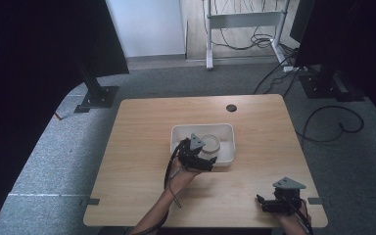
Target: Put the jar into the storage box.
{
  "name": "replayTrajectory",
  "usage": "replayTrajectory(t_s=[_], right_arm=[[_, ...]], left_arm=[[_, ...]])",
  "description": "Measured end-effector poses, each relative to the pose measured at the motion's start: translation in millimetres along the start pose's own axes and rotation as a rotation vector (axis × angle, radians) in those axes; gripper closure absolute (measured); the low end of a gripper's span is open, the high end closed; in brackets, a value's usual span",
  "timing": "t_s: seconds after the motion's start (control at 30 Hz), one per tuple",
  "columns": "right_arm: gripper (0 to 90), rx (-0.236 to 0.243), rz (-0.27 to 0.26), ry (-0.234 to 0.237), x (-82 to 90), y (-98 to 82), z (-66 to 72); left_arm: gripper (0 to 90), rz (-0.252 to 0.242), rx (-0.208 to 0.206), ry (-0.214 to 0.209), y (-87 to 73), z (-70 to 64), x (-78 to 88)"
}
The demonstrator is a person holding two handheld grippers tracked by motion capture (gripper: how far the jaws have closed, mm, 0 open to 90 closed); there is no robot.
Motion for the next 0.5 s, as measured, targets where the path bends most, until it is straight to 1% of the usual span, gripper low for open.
replayTrajectory(t_s=[0.17,0.5], right_arm=[[2.6,-0.001,0.000,-0.002,-0.1,0.0,-0.1],[2.6,-0.002,-0.001,-0.002,-0.1,0.0,-0.1]], left_arm=[[4.3,-0.007,-0.007,-0.016,-2.1,-1.8,5.6],[4.4,-0.020,-0.010,-0.026,-7.5,-1.9,17.5]])
Point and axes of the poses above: each handheld gripper's, and its own axes: x roughly backward along the jaws, y roughly out of its top, z roughly to its left, the point moved 9 cm from there along -x, roughly forward along the jaws, and after that the axes turned 13 degrees about -x, right-handed, at the moved point
